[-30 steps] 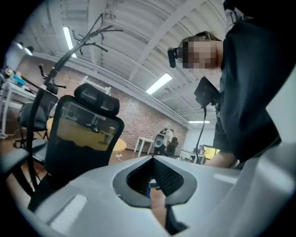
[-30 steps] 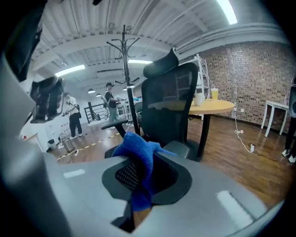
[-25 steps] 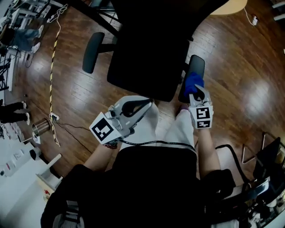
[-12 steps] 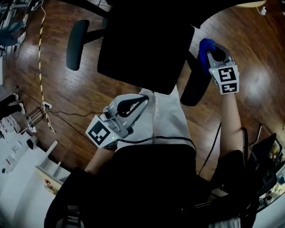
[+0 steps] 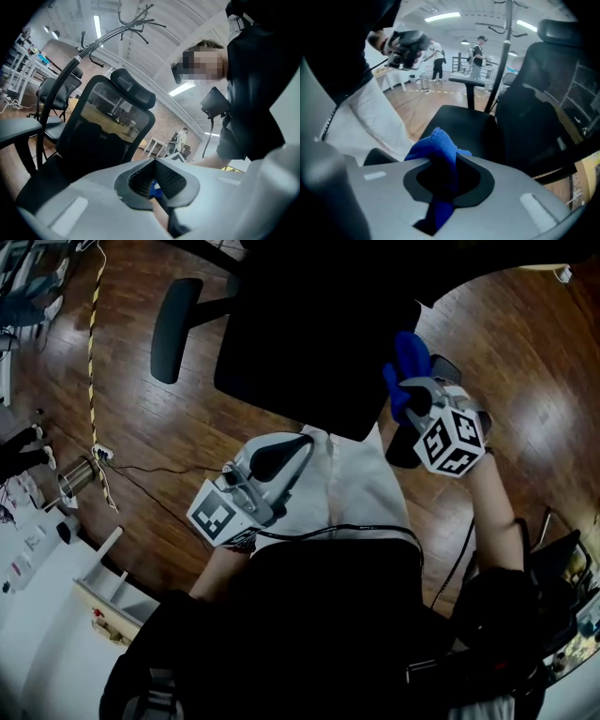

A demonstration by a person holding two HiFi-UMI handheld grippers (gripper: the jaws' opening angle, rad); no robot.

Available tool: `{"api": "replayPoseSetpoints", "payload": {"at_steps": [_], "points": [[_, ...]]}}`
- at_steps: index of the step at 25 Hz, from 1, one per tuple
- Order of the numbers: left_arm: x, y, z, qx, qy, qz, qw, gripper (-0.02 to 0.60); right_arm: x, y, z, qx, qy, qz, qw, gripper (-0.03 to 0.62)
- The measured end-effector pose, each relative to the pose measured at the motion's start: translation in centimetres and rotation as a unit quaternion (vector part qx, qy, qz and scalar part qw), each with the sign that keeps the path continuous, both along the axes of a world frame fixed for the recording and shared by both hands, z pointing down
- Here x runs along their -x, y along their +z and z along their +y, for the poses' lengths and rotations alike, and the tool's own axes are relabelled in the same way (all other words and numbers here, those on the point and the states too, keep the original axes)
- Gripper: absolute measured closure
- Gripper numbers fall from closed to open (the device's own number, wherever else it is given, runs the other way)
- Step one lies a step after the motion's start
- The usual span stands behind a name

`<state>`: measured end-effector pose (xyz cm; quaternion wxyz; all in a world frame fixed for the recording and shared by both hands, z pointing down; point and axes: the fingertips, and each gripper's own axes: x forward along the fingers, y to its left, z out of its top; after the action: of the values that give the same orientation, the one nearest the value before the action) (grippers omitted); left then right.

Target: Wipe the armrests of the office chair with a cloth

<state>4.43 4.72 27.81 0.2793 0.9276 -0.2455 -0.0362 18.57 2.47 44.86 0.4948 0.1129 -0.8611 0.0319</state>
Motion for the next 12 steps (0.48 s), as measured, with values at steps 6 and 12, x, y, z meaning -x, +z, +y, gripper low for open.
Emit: {"api": "replayPoseSetpoints", "payload": {"at_steps": [6,12], "points": [[-1.0,-0.7,-0.1,-0.008,0.011,0.005,0.9999,0.577,4.1,-0.5,9.0,0.028,-0.054,-0.031,0.998,0.556],[-3.0,-2.0,0.8,-0.013,0.043,0.008,0.999,0.577,5.7,-1.0,13.6,0.042,-0.043,-0.06,0.996,0.556]]}}
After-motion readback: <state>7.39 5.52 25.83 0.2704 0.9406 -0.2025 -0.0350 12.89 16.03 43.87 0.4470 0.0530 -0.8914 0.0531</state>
